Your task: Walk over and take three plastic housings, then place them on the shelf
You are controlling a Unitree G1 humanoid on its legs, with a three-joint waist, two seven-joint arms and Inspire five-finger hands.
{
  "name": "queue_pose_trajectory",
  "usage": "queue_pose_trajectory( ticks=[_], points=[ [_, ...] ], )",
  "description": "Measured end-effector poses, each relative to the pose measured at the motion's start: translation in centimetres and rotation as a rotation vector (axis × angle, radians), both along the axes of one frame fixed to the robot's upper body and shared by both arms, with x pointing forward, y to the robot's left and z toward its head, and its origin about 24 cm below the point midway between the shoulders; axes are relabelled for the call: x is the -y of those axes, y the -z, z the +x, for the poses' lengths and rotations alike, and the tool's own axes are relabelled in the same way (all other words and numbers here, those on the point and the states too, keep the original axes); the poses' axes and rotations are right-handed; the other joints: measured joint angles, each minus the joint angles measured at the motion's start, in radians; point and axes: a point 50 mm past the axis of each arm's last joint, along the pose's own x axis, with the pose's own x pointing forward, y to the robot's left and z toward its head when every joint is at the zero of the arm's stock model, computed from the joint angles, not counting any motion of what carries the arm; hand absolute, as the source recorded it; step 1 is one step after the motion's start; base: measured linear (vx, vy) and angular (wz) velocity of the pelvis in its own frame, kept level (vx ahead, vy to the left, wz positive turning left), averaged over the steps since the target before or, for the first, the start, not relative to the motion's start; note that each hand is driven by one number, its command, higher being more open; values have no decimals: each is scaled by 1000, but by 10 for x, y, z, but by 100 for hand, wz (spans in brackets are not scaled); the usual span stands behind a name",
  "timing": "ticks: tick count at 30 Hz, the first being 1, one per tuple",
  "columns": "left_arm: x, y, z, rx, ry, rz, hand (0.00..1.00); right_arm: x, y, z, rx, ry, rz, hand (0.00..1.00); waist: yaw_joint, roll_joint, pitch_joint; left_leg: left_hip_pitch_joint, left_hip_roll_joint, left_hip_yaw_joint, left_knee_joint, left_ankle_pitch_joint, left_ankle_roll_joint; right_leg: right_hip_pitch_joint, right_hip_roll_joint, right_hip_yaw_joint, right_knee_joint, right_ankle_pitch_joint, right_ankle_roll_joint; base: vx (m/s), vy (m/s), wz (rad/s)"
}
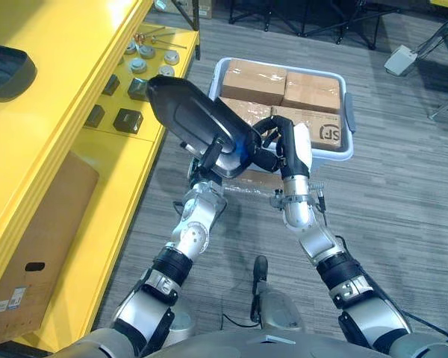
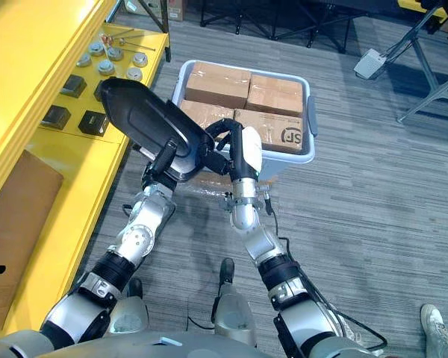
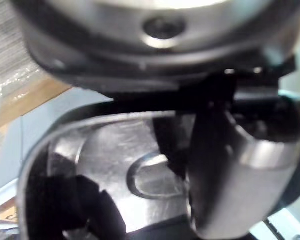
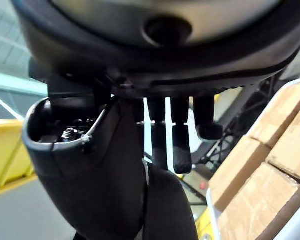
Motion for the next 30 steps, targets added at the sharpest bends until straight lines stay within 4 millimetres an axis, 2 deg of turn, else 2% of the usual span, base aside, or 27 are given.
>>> queue_pose_trajectory(
  ticks=[5, 9, 12, 15, 17, 19, 21, 23, 26, 30],
  points=[
    [-4, -8, -3, 66, -66, -43, 0, -8, 10, -24, 23, -61, 55, 100, -4, -1, -18, 23, 1, 7, -23, 3, 0, 8, 1, 0, 0, -8, 2, -4, 7, -2],
    [-9, -26, -9, 158, -115, 67, 0, -22, 13, -36, 27, -83, 129, 100, -2, -4, -49, 27, 1, 10, -25, 3, -1, 10, 1, 0, 0, -9, 2, 0, 0, 0],
    [-14, -40, -16, 257, -176, 279, 0, -25, 12, -42, 27, -75, 172, 100, 1, -6, -78, 35, 0, 14, -25, 0, 0, 15, 0, -3, 0, -9, 2, 3, 6, -2],
    [-22, -55, -28, 335, -270, 505, 0, -13, 7, -50, 4, -77, 286, 100, 2, -3, -106, 40, -1, 20, -25, -4, 0, 16, 0, -3, 0, -11, 4, 4, 12, -4],
    [-36, -66, -35, 403, -396, 781, 0, 9, 12, -58, -75, -116, 368, 100, -3, -1, -110, 54, -1, 25, -25, -6, -1, 26, 0, 0, 0, -13, 6, -11, 12, -7],
    [-47, -70, -42, 429, -468, 942, 0, 29, 20, -67, -141, -131, 424, 100, -3, 11, -124, 56, 0, 30, -25, -11, 0, 27, 0, 0, -1, -20, 12, -23, 10, -6],
    [-59, -69, -51, 433, -517, 1089, 0, 47, 26, -78, -191, -146, 505, 100, -7, 31, -142, 58, 0, 32, -25, -13, -1, 27, 0, 0, -2, -24, 10, 0, 0, 0],
    [-65, -65, -57, 426, -531, 1192, 0, 56, 27, -84, -204, -171, 568, 100, -13, 48, -154, 58, 1, 35, -27, -14, -1, 24, 2, 1, -6, -26, 8, -12, 11, -4],
    [-70, -50, -65, 398, -464, 1314, 0, 56, 24, -89, -213, -253, 610, 100, -27, 65, -170, 58, 3, 46, -36, -16, -6, 12, 5, 9, -6, -29, 5, -10, 9, -8],
    [-69, -33, -80, 362, -332, 1275, 0, 53, 35, -101, -283, -241, 635, 100, -31, 69, -174, 59, 7, 55, -39, -16, -5, 6, 8, 14, -6, -32, 2, 20, 15, -7]
  ],
)
